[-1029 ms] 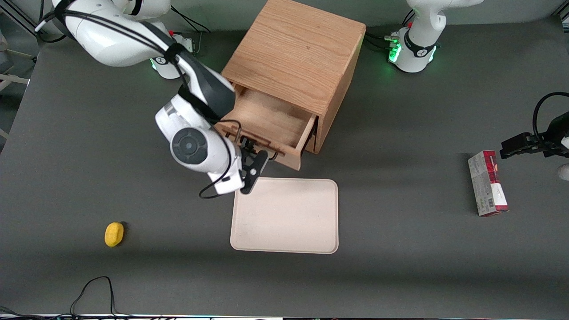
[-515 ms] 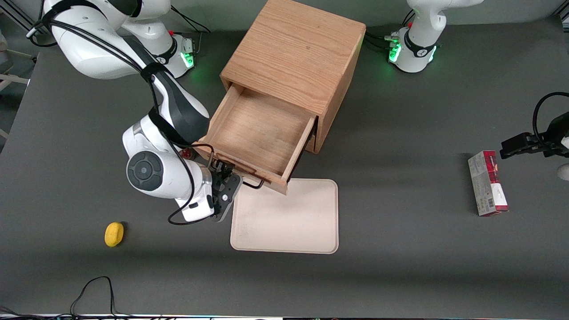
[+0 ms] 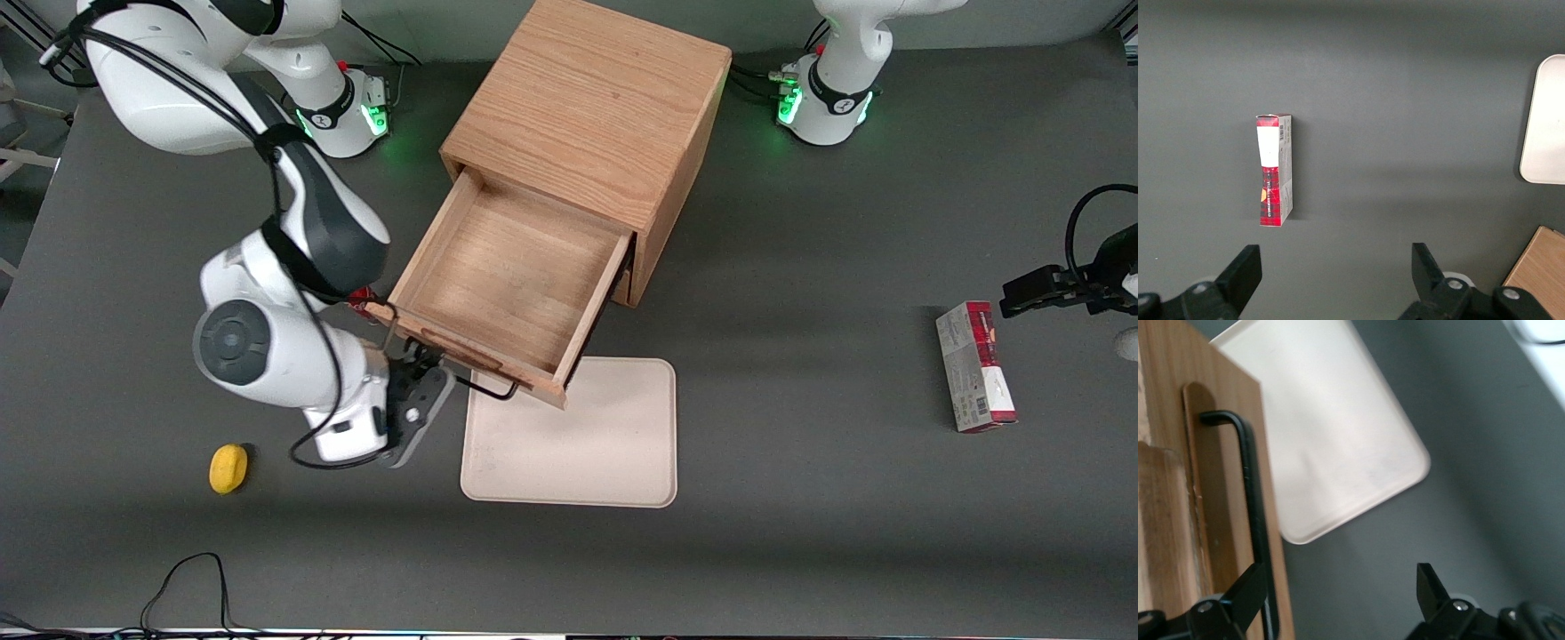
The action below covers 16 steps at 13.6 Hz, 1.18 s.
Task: Open upper drawer
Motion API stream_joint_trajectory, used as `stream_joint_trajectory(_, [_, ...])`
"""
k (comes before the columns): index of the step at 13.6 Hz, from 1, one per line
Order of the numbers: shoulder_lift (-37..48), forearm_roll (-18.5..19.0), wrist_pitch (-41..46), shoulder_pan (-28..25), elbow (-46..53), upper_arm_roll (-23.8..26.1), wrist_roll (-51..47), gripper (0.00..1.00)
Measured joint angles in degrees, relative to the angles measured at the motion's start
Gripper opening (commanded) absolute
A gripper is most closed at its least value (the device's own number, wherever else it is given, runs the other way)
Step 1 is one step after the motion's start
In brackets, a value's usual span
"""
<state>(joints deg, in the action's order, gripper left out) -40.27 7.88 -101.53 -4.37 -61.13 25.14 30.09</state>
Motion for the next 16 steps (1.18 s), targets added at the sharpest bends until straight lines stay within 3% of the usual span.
stream_joint_trajectory(6, [15.33,0.0,12.38,-0.31,-2.25,-4.73,-9.18,1.0])
stream_joint_trajectory(11, [31.9,-3.15,13.11,-0.44,-21.61,-12.52,-32.95,1.0])
stream_joint_trajectory(13, [36.31,-6.63,12.37,-0.38,-27.29,-17.91,-34.09,1.0])
stream_joint_trajectory(16, [42.15,-8.2,11.18,-0.13,-34.3,-22.64,-34.1,1.0])
